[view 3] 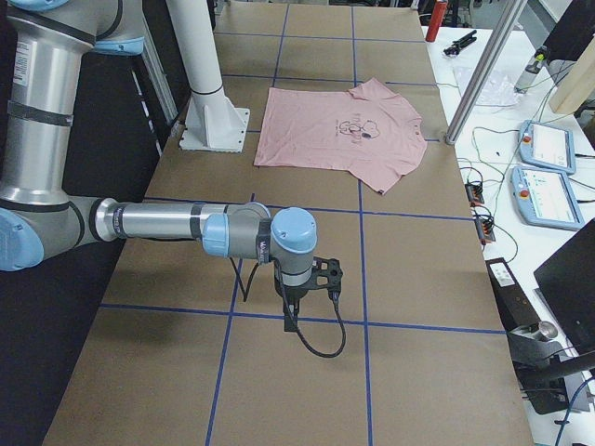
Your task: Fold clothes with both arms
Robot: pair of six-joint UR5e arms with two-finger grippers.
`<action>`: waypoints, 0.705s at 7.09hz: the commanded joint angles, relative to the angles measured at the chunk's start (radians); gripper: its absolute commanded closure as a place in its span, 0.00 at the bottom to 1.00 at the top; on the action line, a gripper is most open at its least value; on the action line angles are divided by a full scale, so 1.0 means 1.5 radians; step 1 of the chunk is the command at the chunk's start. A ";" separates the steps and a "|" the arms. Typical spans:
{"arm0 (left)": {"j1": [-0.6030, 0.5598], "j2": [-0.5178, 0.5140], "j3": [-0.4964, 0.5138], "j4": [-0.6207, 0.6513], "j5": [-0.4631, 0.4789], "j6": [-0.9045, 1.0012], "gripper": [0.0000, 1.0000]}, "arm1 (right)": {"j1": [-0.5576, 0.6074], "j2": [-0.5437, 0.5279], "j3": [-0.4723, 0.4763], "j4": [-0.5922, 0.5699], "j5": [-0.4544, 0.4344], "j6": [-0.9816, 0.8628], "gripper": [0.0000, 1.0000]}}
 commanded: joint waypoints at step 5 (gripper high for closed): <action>0.017 -0.011 -0.008 -0.066 0.003 -0.005 0.00 | -0.089 0.118 0.002 0.000 -0.004 0.008 0.00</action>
